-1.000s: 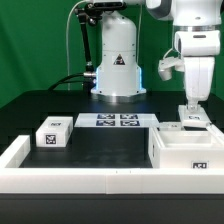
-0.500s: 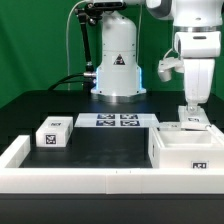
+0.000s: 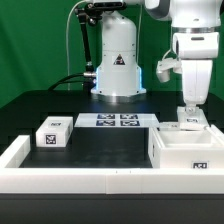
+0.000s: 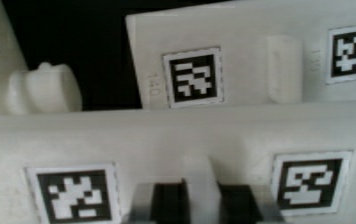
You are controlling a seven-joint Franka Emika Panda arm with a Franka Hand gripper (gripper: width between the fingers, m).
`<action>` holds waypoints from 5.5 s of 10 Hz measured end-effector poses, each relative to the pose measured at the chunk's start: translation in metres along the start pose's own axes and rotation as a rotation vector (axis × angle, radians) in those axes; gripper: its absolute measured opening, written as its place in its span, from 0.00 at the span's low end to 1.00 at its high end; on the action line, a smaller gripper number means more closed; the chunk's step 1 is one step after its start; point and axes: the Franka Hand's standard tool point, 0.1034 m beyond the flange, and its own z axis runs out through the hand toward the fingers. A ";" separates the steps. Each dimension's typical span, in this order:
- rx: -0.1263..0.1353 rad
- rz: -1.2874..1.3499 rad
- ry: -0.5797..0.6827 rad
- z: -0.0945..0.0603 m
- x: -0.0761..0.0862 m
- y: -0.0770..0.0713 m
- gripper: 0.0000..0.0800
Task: Assemble cabinet
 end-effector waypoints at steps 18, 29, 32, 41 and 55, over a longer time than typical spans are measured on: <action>-0.011 -0.088 0.023 -0.002 0.001 0.057 0.09; -0.073 -0.104 0.056 -0.006 0.008 0.122 0.09; -0.070 -0.107 0.055 -0.006 0.008 0.122 0.09; -0.067 -0.107 0.055 -0.004 0.008 0.121 1.00; -0.069 -0.071 0.018 -0.008 -0.018 0.011 1.00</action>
Offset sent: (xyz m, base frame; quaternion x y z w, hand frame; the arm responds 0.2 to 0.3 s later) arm 0.0095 -0.0010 -0.0009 0.0307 -0.0036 -0.0144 0.9994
